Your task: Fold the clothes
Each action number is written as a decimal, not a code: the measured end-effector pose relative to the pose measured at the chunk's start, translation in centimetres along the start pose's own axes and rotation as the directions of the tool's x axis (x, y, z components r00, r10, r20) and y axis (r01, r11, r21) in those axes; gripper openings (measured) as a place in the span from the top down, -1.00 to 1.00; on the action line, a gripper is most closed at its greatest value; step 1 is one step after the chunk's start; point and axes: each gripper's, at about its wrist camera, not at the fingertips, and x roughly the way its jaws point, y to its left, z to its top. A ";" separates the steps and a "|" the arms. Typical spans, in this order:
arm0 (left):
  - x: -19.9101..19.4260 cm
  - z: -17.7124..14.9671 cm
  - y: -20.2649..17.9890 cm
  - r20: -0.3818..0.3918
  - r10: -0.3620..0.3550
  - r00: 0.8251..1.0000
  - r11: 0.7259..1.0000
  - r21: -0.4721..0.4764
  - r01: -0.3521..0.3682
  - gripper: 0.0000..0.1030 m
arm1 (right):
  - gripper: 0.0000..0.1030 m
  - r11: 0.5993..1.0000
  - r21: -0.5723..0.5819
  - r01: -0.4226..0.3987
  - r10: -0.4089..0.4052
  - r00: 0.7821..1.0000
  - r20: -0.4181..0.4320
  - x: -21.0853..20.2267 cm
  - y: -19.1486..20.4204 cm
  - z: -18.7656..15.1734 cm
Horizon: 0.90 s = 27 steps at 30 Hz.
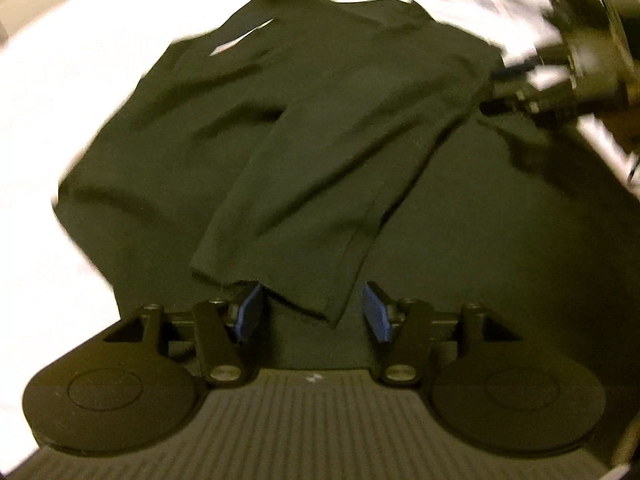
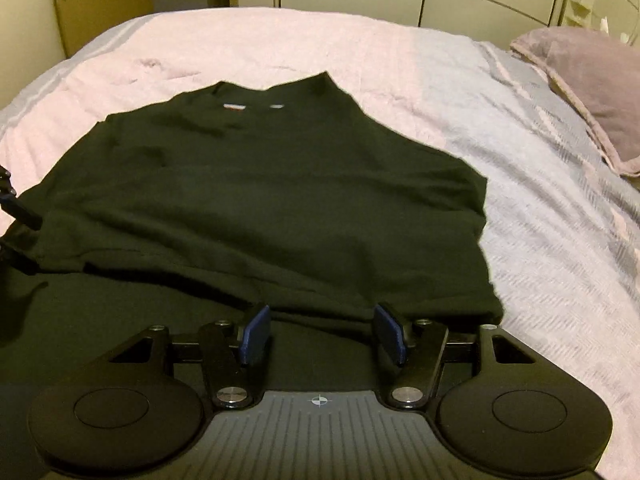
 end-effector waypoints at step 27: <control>1.9 -1.4 -3.1 -0.133 0.191 0.973 0.925 0.355 -0.133 0.93 | -0.19 0.974 0.209 0.084 -0.101 0.992 0.071 3.0 -9.9 5.1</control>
